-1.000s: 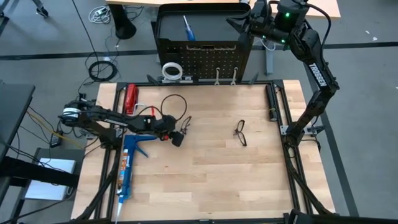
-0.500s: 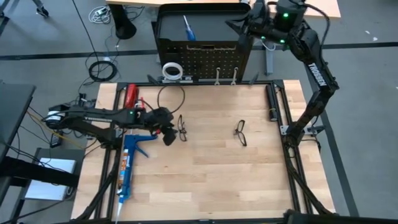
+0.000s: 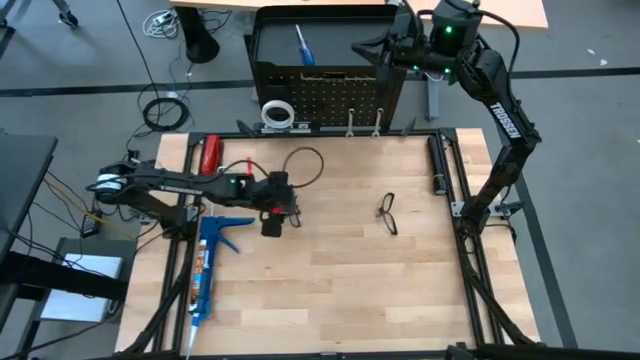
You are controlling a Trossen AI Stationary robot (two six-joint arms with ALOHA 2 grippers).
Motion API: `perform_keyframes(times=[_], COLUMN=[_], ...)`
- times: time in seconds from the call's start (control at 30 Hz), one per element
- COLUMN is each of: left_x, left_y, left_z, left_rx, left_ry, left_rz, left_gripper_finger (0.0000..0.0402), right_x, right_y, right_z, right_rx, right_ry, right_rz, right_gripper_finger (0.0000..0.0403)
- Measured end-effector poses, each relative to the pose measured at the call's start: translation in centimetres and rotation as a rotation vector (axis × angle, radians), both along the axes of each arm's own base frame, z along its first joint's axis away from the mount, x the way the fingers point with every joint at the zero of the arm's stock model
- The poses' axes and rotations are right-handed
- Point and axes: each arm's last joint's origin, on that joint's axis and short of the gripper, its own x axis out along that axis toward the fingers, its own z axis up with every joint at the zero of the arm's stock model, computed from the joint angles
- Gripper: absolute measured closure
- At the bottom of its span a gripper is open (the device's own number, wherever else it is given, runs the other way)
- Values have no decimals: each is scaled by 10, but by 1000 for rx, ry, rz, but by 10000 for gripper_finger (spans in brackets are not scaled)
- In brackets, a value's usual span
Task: Hang tools onto peg board
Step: Remove the black safety glasses from the black pegboard
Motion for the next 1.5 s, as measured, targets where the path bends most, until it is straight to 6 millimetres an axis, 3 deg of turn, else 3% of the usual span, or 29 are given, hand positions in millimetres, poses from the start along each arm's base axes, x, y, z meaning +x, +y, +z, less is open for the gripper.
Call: perform_keyframes(times=[0.27,0.47,0.7,0.83,1.0,1.1,1.2,1.5], left_x=[10,19,29,32,32,32,34,41], left_y=[5,6,7,7,5,4,4,19], left_z=[-23,-44,-46,-44,-44,-43,-36,-9], left_rx=[254,325,437,455,454,439,384,-19], left_ry=[143,231,178,156,156,149,142,110], left_rz=[-17,-87,-41,-53,-59,-51,2,155], left_gripper_finger=[209,209,216,258,350,392,392,398], right_x=[-3,-2,-2,-2,-2,-2,-2,-2], right_y=[2,3,3,3,3,3,3,3], right_z=[2,2,2,2,2,2,2,2], right_rx=[44,53,92,92,93,93,94,93], right_ry=[-23,-26,-38,-39,-39,-39,-39,-39], right_rz=[-6,1,-4,-3,-3,-3,-4,-4], right_gripper_finger=[388,388,385,389,388,384,385,386])
